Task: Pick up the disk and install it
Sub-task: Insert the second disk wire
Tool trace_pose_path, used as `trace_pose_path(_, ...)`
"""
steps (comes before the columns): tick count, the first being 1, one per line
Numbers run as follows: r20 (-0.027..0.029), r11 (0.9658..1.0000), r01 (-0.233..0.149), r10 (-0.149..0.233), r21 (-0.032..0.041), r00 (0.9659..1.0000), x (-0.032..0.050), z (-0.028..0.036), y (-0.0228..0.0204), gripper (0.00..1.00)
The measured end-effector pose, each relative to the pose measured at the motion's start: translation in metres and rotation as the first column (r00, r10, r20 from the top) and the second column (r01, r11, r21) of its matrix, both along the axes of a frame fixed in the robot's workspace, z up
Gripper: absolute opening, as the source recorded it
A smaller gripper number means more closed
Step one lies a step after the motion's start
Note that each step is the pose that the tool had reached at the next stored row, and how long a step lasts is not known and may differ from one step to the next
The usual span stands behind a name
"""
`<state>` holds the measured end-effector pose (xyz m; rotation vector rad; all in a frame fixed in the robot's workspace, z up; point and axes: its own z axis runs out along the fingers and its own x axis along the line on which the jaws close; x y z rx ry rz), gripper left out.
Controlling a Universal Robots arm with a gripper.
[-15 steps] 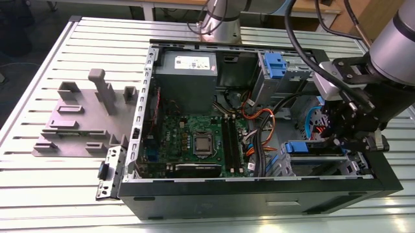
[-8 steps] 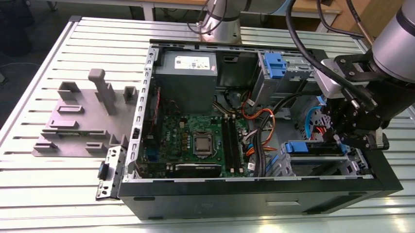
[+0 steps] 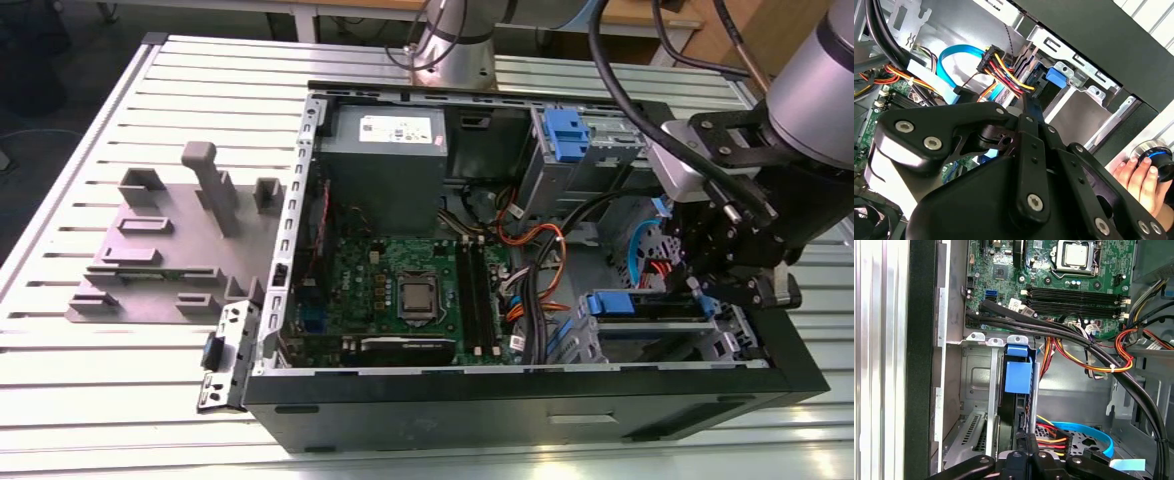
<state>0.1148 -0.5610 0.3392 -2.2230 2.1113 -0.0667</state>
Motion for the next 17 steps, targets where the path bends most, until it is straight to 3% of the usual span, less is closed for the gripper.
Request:
trace_pose_path(7,0.0,1.0,0.0,0.0,0.0,1.0,-0.0006,0.0002,0.0,0.11)
trace_pose_path(12,0.0,1.0,0.0,0.0,0.0001,1.0,-0.0092,0.0001,0.0,0.11)
trace_pose_path(16,0.0,1.0,0.0,0.0,0.0002,1.0,-0.0107,0.0,0.0,0.11)
trace_pose_path(17,-0.0029,1.0,0.0,0.0,0.0001,1.0,-0.0106,0.0001,0.0,0.11)
